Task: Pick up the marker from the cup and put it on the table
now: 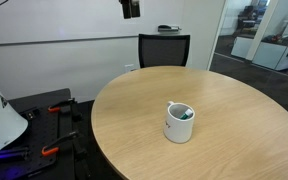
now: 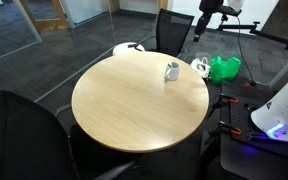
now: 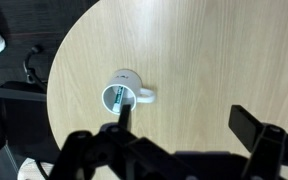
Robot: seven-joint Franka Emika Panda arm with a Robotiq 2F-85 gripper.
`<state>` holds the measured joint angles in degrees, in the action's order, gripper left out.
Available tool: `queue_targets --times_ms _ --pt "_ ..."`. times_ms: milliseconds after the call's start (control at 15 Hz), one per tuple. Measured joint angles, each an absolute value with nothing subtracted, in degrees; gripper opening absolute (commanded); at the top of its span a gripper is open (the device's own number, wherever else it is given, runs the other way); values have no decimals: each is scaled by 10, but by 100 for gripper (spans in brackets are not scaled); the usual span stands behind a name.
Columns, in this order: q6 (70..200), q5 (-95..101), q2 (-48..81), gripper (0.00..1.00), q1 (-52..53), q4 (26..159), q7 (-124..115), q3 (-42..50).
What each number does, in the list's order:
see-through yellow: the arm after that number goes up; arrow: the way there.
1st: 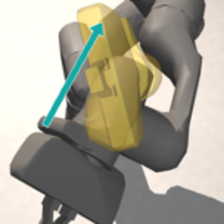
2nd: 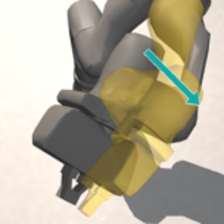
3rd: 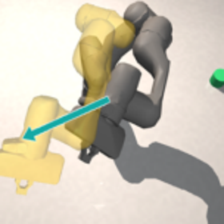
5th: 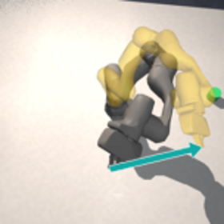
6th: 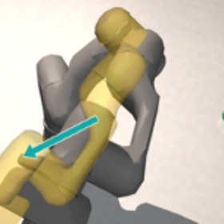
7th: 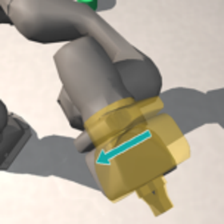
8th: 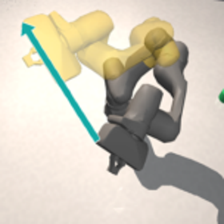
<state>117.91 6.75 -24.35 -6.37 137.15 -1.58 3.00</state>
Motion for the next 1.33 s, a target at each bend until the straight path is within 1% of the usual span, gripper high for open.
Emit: queue_targets --times_ms 333,733,1133,1333 --pt "1235 76 -163 100 -74 1342 -15 48" --pt "1328 90 -82 100 -92 1338 -15 75" --pt "1358 86 -22 100 -105 1339 -4 105" --pt "1359 86 -13 100 -107 1339 -3 105"
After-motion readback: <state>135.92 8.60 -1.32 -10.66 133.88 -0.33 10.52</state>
